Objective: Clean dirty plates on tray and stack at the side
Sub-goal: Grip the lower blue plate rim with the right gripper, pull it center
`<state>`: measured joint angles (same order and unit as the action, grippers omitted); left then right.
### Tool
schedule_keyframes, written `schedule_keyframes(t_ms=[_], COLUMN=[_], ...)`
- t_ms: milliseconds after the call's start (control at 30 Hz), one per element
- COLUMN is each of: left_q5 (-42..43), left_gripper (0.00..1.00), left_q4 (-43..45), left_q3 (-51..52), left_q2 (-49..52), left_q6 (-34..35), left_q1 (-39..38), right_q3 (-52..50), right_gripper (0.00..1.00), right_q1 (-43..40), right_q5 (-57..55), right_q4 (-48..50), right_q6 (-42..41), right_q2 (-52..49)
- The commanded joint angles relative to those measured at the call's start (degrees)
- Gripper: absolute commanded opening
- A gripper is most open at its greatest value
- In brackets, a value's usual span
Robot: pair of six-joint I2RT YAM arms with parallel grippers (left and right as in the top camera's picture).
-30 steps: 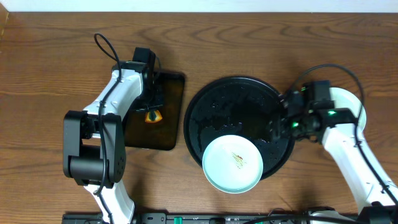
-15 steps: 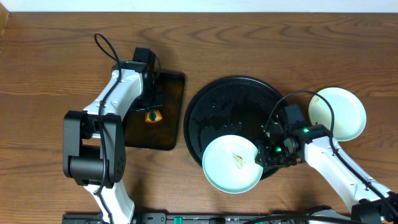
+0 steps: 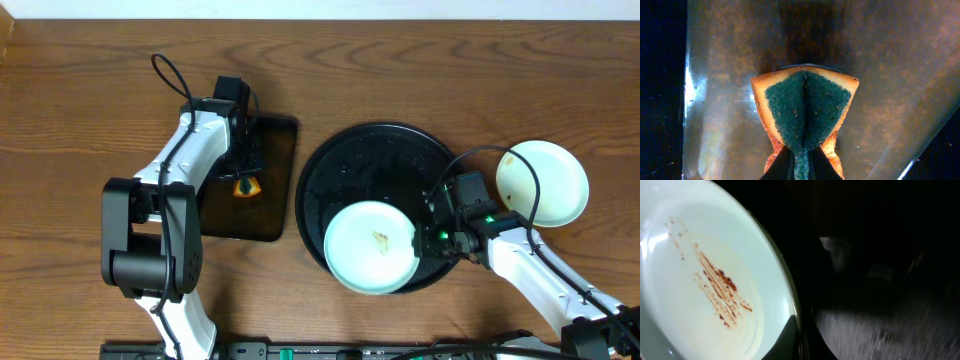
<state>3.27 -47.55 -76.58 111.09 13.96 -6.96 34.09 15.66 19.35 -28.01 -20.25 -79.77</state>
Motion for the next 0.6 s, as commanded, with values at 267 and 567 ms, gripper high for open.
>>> schedule_keyframes(t_ms=[267,567], left_q5=[1.5,2.9], left_gripper=[0.07,0.08], left_q4=[1.0,9.3], left_q3=[-0.2,0.0], left_q2=[-0.8,0.7], left_q6=[0.1,-8.2], left_q1=[0.0,0.0], right_q3=[0.0,0.0], right_gripper=[0.01,0.01], right_q1=[0.4,0.5], right_q5=[-18.6,-20.0], right_q4=[13.9,11.0], right_q6=[-3.3,-3.3], right_q2=[0.3,0.3])
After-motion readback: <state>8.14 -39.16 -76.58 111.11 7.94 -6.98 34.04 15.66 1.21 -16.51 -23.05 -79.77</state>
